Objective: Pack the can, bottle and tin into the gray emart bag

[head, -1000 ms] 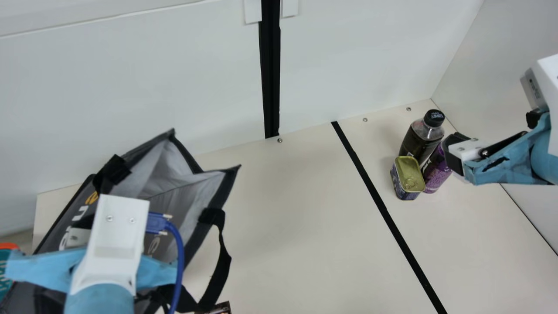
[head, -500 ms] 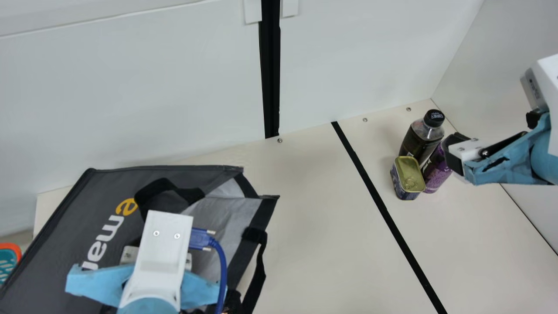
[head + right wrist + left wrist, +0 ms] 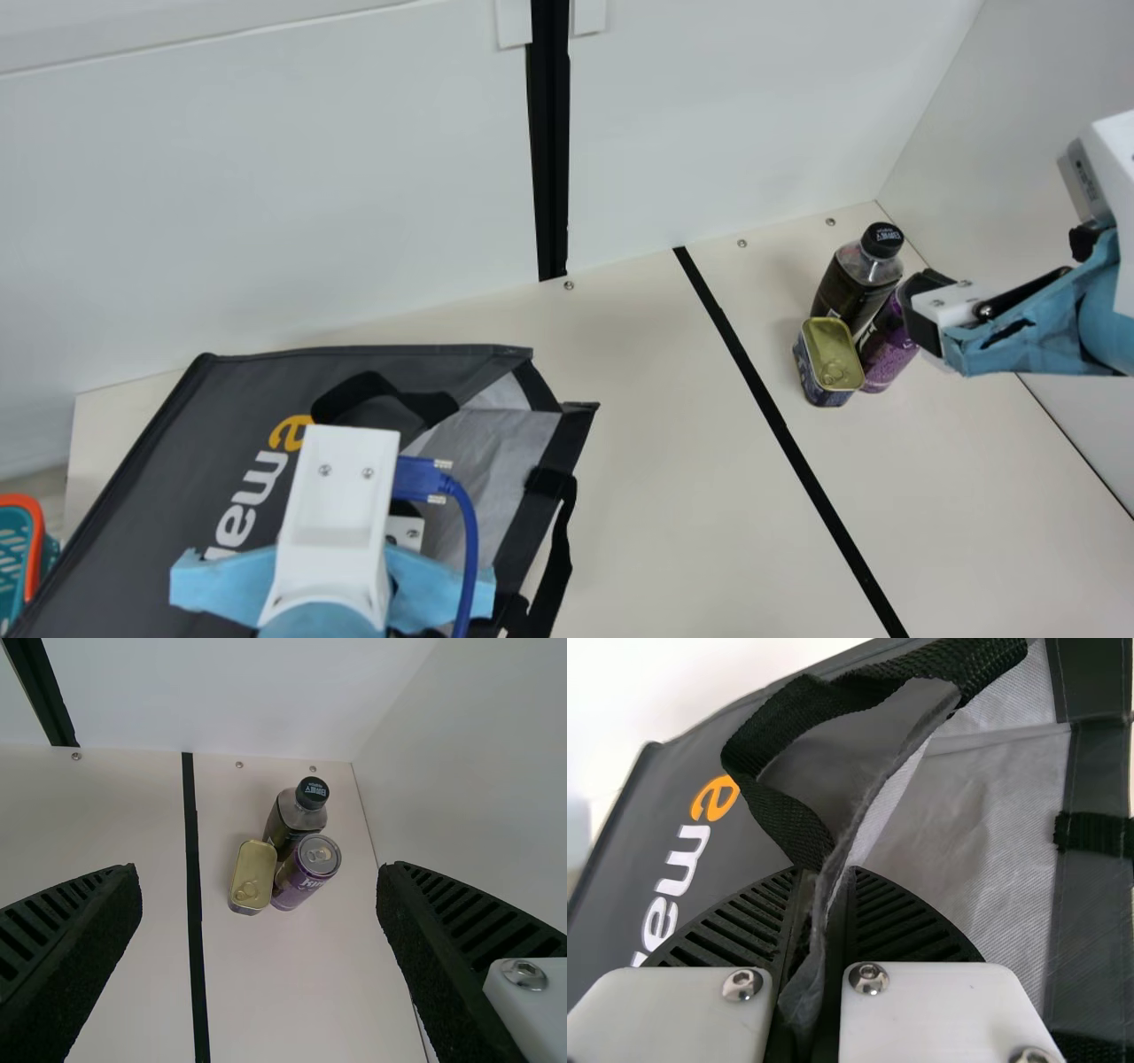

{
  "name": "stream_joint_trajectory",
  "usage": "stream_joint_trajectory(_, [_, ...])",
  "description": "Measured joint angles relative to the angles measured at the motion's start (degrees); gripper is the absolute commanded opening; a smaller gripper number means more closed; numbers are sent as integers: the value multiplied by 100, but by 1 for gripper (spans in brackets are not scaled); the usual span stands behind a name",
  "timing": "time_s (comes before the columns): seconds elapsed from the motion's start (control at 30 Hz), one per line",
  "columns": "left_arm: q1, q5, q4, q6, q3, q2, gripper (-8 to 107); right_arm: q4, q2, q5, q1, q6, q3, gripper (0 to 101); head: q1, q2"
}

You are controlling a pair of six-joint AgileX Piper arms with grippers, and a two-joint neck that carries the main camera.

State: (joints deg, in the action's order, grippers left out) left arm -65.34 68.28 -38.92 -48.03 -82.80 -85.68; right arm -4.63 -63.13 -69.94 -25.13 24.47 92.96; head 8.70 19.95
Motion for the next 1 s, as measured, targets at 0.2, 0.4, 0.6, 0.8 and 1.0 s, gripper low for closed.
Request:
stream_joint_trajectory(0.2, [320, -361, 346, -28, 102, 23, 10, 0, 0, 0, 0, 0, 0, 91, 0, 0])
stream_joint_trajectory(0.4, [658, -753, 638, -60, 257, 46, 10, 0, 0, 0, 0, 0, 0, 91, 0, 0])
stream_joint_trajectory(0.6, [1029, -1176, 1027, -18, 368, 57, 10, 0, 0, 0, 0, 0, 0, 91, 0, 0])
stream_joint_trajectory(0.8, [1400, -1525, 1406, 154, 410, 24, 10, 0, 0, 0, 0, 0, 0, 91, 0, 0])
stream_joint_trajectory(1.0, [1758, -1789, 1728, 334, 474, 12, 10, 0, 0, 0, 0, 0, 0, 91, 0, -9])
